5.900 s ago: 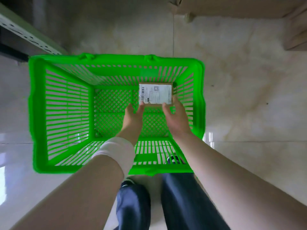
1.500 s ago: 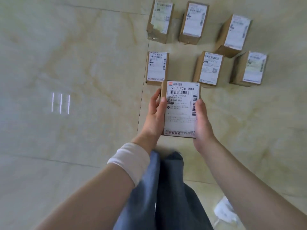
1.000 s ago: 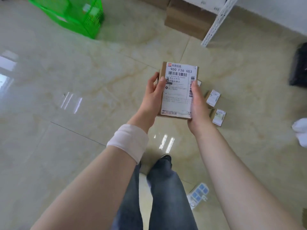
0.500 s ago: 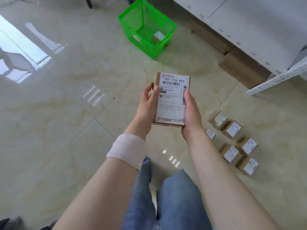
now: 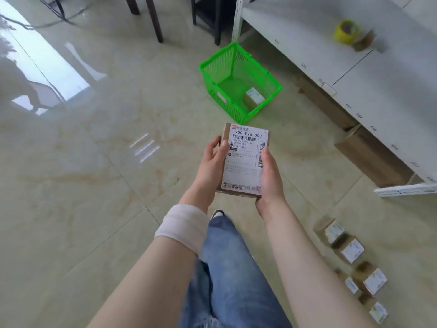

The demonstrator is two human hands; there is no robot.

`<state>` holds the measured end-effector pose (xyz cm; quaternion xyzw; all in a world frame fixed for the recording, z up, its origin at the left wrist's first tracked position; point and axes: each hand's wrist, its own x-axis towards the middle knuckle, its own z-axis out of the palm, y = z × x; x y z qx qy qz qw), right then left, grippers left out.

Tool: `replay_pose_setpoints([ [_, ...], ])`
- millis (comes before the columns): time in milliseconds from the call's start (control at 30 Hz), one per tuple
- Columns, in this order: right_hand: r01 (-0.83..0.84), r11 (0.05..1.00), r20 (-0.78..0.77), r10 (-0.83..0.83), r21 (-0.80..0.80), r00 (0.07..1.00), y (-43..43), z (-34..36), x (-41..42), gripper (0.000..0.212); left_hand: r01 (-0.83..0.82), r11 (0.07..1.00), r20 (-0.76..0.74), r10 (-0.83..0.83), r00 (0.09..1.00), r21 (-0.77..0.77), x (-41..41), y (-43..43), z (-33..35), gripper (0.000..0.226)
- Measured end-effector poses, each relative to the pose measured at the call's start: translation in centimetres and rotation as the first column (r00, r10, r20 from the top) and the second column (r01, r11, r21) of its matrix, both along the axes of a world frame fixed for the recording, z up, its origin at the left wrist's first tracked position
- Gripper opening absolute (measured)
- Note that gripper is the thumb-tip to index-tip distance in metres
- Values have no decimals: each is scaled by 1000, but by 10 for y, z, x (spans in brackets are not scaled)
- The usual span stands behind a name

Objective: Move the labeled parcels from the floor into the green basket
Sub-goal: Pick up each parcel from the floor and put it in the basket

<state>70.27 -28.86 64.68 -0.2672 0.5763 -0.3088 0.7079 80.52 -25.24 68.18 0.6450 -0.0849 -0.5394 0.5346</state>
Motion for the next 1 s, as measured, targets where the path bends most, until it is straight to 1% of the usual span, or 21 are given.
replay_pose_setpoints([
  [100,-7,1000,8,7,-22,1000,-48,7,43,73,-9,1000,9,9,1000,-22,42,-45,7,49],
  [233,-77,996,11,78,-34,997,-101,14,104,82,-61,998,29,62,998,-34,99,-92,6,47],
  [300,-97,995,7,97,-38,995,-125,13,134,78,-76,997,33,77,996,-33,128,-114,0,47],
  [367,-80,997,-4,80,-22,997,-149,6,162,73,-59,998,33,60,998,-29,157,-140,-10,48],
  [533,57,998,-34,-57,6,998,-204,-5,215,64,97,995,62,-95,993,-22,216,-211,-21,51],
  [667,191,981,-83,-189,24,979,-249,-8,239,46,219,975,43,-217,975,-31,245,-270,-22,50],
  [833,330,942,-116,-322,65,940,-313,-17,256,43,315,948,15,-316,949,42,259,-345,-34,49],
  [900,348,935,-108,-340,67,934,-341,-27,259,45,361,930,23,-363,931,62,262,-377,-46,50],
  [1000,317,945,-86,-310,77,947,-385,-46,259,46,414,903,29,-420,907,114,264,-425,-66,53],
])
